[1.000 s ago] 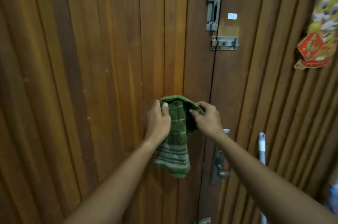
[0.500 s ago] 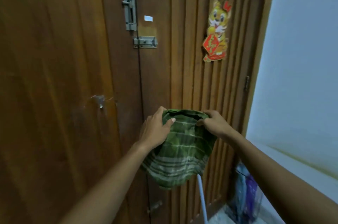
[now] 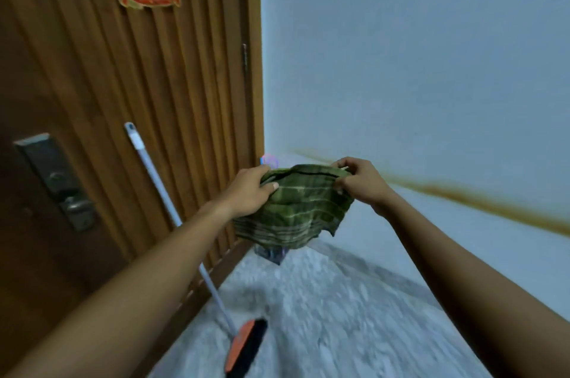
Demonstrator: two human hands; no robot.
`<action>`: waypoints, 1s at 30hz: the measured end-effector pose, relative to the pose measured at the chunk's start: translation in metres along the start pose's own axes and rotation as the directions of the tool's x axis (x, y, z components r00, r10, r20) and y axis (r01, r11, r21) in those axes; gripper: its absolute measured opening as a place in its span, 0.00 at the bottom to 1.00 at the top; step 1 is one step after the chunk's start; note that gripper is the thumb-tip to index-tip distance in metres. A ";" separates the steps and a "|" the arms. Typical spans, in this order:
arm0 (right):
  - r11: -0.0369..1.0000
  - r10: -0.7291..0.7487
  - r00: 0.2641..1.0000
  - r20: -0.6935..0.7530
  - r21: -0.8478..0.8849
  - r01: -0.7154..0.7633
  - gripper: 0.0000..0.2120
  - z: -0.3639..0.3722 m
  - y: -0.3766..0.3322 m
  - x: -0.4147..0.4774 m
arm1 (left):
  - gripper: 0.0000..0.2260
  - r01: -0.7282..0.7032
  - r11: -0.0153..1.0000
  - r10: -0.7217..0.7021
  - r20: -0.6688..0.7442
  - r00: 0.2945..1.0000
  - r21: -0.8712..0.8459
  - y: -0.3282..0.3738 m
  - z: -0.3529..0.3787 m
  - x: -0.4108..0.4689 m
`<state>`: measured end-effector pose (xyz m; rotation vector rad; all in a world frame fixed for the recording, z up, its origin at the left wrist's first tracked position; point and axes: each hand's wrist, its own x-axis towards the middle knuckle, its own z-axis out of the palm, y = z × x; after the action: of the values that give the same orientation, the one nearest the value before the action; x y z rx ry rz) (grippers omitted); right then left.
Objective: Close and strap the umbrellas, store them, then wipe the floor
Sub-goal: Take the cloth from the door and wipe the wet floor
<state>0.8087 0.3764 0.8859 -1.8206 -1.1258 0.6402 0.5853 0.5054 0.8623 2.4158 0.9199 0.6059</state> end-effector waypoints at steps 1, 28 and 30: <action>0.999 0.017 1.000 -0.008 -0.029 -0.017 0.10 -0.014 0.020 -0.001 | 0.09 -0.011 1.000 0.010 0.037 0.999 0.023 0.005 0.020 0.006; 0.768 0.623 0.782 -0.031 -0.168 -0.619 0.12 0.182 0.611 0.180 | 0.10 0.374 0.924 -0.318 0.699 0.640 0.078 -0.333 0.560 0.126; 0.763 0.634 0.774 0.003 -0.169 -0.624 0.12 0.215 0.668 0.195 | 0.08 0.406 0.909 -0.354 0.697 0.624 0.097 -0.377 0.609 0.124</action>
<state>1.0237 0.4999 0.2012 -2.3547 -0.5794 1.0177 0.8229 0.6720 0.1956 2.0034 0.9773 -0.4359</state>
